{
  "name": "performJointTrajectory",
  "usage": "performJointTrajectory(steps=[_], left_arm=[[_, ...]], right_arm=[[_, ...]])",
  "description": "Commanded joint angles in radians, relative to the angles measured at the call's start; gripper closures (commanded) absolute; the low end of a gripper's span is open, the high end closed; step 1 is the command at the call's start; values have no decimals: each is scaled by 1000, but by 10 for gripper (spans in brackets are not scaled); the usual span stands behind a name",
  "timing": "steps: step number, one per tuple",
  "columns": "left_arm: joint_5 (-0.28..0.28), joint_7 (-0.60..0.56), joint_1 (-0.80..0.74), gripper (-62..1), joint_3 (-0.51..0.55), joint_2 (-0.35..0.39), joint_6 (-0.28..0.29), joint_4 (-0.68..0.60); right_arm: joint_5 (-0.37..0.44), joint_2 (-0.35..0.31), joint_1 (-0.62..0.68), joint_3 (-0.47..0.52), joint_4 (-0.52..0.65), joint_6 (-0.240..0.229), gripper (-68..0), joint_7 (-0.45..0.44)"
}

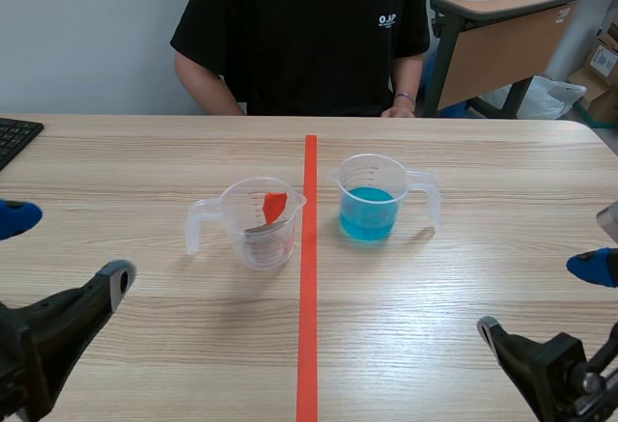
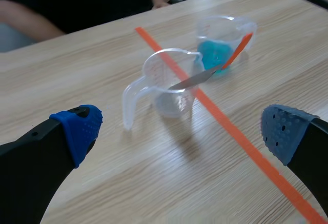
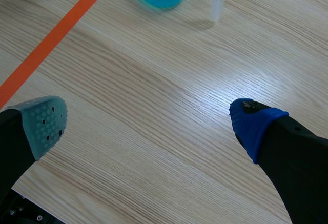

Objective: Do the redox reaction experiment.
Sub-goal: 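Lift the metal plate out of the left beaker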

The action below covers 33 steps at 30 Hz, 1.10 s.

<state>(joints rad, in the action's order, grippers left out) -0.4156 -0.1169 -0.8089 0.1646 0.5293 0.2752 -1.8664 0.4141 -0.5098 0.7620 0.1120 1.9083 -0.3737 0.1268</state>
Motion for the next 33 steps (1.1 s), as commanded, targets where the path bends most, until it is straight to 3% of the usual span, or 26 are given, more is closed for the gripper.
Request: performJointTrajectory(steps=[1, 9, 17, 33], left_arm=[[-5, -14, -31, -623, 25, 1, -3, 12], [-6, -17, -180, -623, 110, 0, -5, 105], [-6, -21, -299, -623, 131, -7, -45, 251], [-6, -21, -277, -623, 126, -196, -45, 526]], right_arm=[[3, -8, -14, 11, 19, 3, -679, -9], [4, -8, -60, 11, 19, -17, -679, -18], [4, -11, -171, -6, 19, -39, -679, -21], [-7, -100, -416, -254, 17, -177, -679, -9]])
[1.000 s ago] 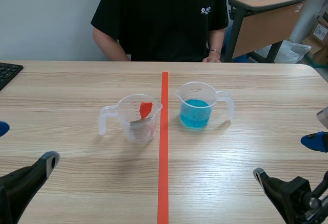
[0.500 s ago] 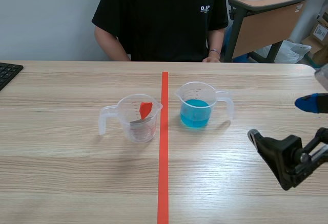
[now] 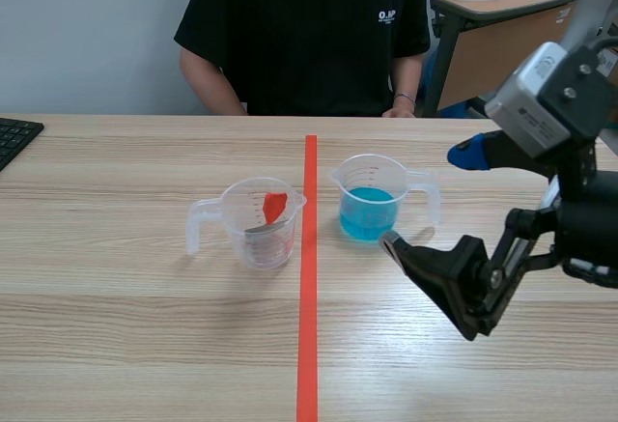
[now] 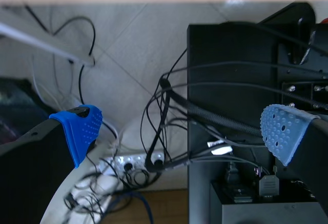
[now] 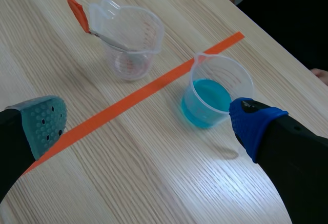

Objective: Do the redox reaction experiment.
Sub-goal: 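Lift the metal plate out of the left beaker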

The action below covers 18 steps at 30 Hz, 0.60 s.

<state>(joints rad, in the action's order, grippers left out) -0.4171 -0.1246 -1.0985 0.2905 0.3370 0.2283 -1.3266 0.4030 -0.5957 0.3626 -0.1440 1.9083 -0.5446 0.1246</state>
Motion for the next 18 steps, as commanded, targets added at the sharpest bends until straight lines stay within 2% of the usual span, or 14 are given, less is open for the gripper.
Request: performJointTrajectory(steps=[1, 6, 13, 18], left_arm=[[-5, -13, 24, -623, -2, -10, 2, 0], [-5, -13, 90, -623, -32, -21, 2, 58], [-5, -14, 142, -623, -118, -21, 2, 110], [-5, -13, 154, -623, -148, -21, 2, 148]], right_arm=[[-2, -15, -31, -16, 14, -20, -679, -6], [-14, -13, -99, -102, -36, -32, -679, -19], [-94, -13, -197, -219, -132, -34, -679, -174], [-208, 3, -278, -316, -206, -33, -679, -303]])
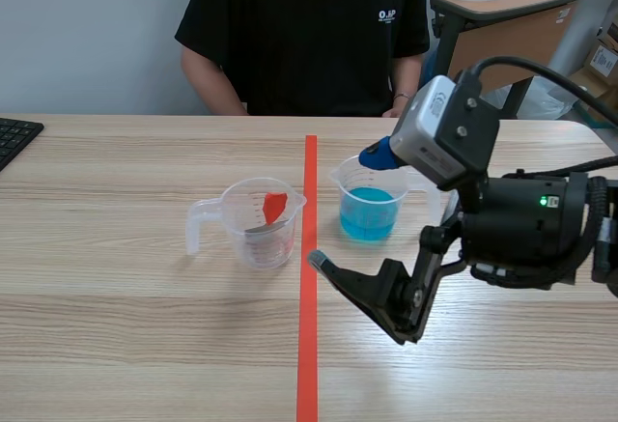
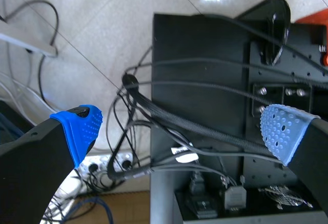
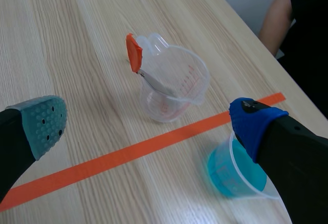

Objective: Do the redox reaction experiment.
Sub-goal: 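Lift the metal plate out of the left beaker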

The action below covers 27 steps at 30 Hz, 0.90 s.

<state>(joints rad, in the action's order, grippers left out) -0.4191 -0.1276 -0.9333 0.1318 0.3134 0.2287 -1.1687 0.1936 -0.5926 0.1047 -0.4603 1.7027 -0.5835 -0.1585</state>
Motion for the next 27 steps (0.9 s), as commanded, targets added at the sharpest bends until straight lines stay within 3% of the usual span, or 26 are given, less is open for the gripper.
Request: performJointTrajectory(steps=[1, 7, 13, 24, 27], left_arm=[[-3, -10, -11, -623, 10, 3, 2, -5], [-3, -10, -11, -623, 10, 3, 2, 20], [-3, -11, -11, -623, 10, 3, 2, 19], [-3, -10, -11, -623, 10, 3, 2, 20], [-3, -10, -11, -623, 10, 3, 2, 20]], right_arm=[[-24, 6, -34, -19, -17, 6, -679, -43], [-142, 54, -109, -117, -116, 18, -679, -160], [-216, 116, -189, -145, -221, 37, -679, -230], [-299, 188, -322, -178, -359, 36, -679, -302], [-299, 188, -341, -195, -360, 36, -628, -312]])
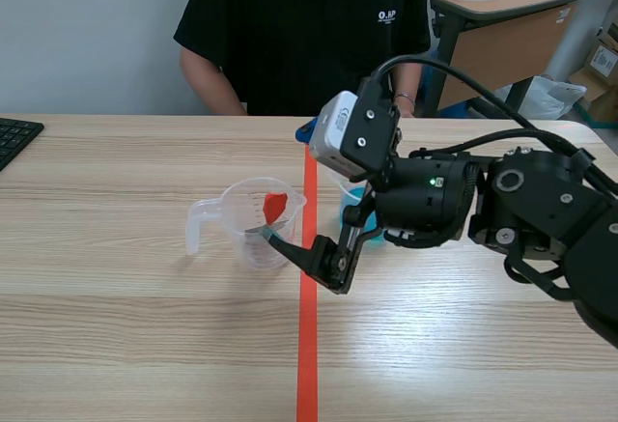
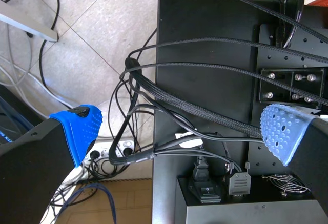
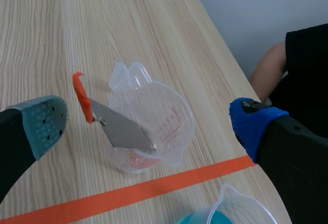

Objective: Do the redox reaction experiment.
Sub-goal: 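Lift the metal plate out of the left beaker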

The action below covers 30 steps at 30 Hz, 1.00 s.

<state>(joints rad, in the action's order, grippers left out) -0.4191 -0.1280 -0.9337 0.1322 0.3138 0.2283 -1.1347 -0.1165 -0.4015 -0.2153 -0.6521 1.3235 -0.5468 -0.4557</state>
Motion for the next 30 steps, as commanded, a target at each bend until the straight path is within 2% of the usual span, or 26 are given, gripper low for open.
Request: performJointTrajectory(steps=[1, 5, 8, 15, 21, 25, 30], left_arm=[[-3, -10, -11, -623, 10, 3, 2, -14], [-3, -10, -11, -623, 10, 3, 2, -14], [-3, -10, -11, -623, 6, 3, 21, -16], [-6, -3, -13, -623, 1, 3, 23, -16], [-6, -3, -13, -623, 1, 3, 29, -16], [-6, -2, -14, -623, 1, 3, 32, -16], [-6, -2, -14, -623, 1, 3, 81, -16]], right_arm=[[11, -3, -27, -8, 19, -3, -616, -20], [2, -3, -40, -26, 19, -24, -569, -26], [-12, -3, -40, -28, 19, -23, -512, -27], [-12, -6, -40, -28, 19, -23, -394, -84], [-12, -10, -40, -28, 19, -23, -266, -93], [-12, -18, -40, -28, 19, -23, -219, -94], [-12, -25, -40, -28, 19, -23, -96, -102]])
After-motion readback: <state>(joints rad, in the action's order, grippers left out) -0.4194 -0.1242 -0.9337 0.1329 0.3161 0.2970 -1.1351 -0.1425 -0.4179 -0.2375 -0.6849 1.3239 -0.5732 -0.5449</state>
